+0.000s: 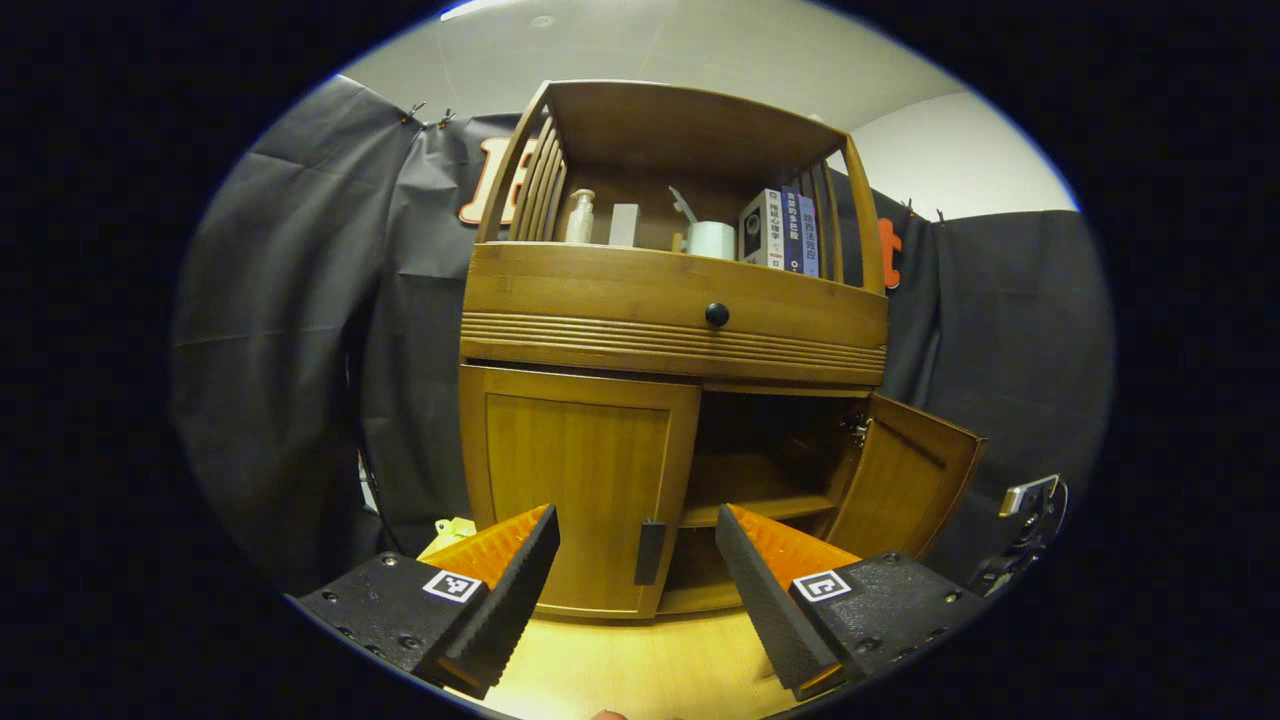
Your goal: Open the right door of the double-door shoe cabinet with the right hand, and open the left door with the left hand.
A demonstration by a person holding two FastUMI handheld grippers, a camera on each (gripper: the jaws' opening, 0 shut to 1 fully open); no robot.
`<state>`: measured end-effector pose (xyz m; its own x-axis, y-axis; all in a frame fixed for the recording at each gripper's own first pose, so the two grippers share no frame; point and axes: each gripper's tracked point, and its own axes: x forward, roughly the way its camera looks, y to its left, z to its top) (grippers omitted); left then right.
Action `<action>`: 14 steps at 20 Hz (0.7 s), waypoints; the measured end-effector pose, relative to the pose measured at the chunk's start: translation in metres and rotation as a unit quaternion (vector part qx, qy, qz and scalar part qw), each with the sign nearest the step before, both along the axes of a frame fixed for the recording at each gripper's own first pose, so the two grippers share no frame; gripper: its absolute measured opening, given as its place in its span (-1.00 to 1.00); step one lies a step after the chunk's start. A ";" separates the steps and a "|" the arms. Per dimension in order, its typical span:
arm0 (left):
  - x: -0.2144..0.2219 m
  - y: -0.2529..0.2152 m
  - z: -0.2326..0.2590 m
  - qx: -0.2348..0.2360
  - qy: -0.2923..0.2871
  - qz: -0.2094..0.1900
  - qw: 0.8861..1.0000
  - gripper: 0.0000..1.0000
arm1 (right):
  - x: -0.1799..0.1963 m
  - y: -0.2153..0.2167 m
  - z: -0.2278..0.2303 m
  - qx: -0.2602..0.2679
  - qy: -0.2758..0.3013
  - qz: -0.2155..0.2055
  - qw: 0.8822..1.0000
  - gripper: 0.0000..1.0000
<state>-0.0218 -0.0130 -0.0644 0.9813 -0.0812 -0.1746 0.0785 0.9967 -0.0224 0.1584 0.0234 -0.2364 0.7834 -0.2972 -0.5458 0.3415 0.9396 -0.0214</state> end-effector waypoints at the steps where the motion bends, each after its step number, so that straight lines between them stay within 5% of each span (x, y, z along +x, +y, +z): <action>1: 0.002 -0.002 -0.001 0.001 0.000 -0.003 1.000 0.90 | 0.002 -0.006 -0.002 -0.009 0.002 -0.006 1.000 -0.57; 2: 0.003 -0.004 -0.002 0.001 0.001 -0.006 1.000 0.90 | 0.005 -0.006 0.003 -0.013 0.002 -0.007 1.000 -0.69; 14: 0.032 -0.009 -0.024 0.005 0.015 -0.007 1.000 0.89 | -0.014 -0.061 0.007 -0.013 -0.007 -0.032 0.999 -0.68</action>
<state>0.0098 -0.0219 -0.0888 0.9746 -0.0934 -0.2037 0.0922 0.9956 -0.0158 0.1442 -0.0378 -0.2291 0.7697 -0.3613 -0.5264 0.4015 0.9149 -0.0408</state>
